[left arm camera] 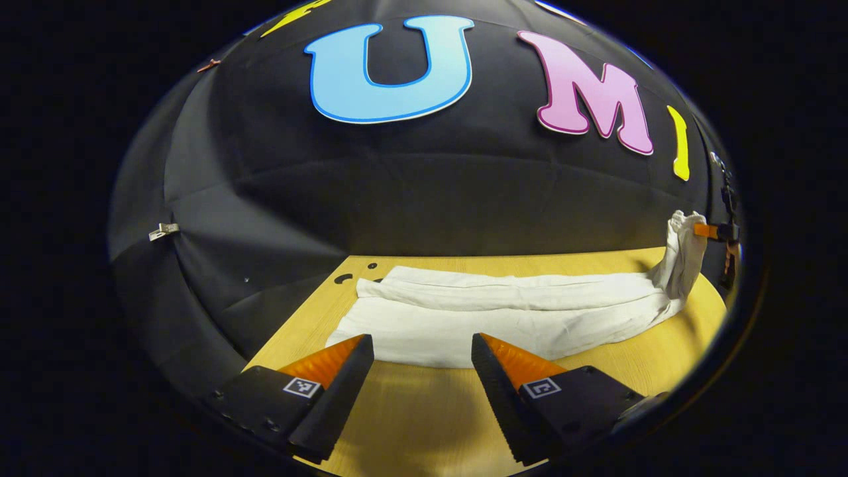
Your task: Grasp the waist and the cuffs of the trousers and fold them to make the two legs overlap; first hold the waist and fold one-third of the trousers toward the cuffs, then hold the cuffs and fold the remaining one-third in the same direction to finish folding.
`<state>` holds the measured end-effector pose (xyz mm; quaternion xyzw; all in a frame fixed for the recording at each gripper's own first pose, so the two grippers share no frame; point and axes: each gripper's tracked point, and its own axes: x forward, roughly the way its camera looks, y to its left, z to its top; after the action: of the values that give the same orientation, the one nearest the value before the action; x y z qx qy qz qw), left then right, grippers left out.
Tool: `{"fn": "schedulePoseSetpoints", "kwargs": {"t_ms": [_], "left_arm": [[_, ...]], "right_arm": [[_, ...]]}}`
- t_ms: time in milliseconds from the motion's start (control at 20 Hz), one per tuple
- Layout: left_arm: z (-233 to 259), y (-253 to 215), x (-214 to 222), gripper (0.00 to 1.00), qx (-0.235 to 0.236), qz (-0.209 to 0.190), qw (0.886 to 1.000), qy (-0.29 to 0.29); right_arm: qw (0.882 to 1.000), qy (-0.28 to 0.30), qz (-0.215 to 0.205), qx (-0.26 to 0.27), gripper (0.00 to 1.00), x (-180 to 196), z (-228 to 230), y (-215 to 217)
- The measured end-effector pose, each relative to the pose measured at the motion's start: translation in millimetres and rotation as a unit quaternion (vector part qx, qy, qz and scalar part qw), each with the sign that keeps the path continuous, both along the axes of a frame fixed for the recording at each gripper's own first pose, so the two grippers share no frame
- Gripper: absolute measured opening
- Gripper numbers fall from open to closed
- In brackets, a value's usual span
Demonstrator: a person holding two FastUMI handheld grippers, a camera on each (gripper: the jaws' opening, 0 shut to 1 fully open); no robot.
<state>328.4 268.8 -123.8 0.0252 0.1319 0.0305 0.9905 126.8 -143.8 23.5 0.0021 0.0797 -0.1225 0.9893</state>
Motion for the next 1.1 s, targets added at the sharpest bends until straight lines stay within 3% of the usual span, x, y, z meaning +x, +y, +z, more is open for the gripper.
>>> {"fn": "schedulePoseSetpoints", "kwargs": {"t_ms": [300,750,1000,1100], "left_arm": [[-24,23,-7,0.96,0.002,-0.001,1.000,0.022],[-36,69,-5,0.96,0.002,0.012,1.000,0.023],[-44,78,24,0.96,-0.005,0.008,1.000,0.026],[-50,82,33,0.96,-0.021,0.019,0.999,0.034]], "right_arm": [[0.996,-0.010,0.088,0.032,0.13,-7,-2,-10],[0.986,0.078,0.147,0.020,0.13,33,-50,-25],[0.981,0.105,0.162,0.014,0.25,35,-65,-22],[0.980,0.105,0.168,0.014,0.35,35,-63,-18]]}}
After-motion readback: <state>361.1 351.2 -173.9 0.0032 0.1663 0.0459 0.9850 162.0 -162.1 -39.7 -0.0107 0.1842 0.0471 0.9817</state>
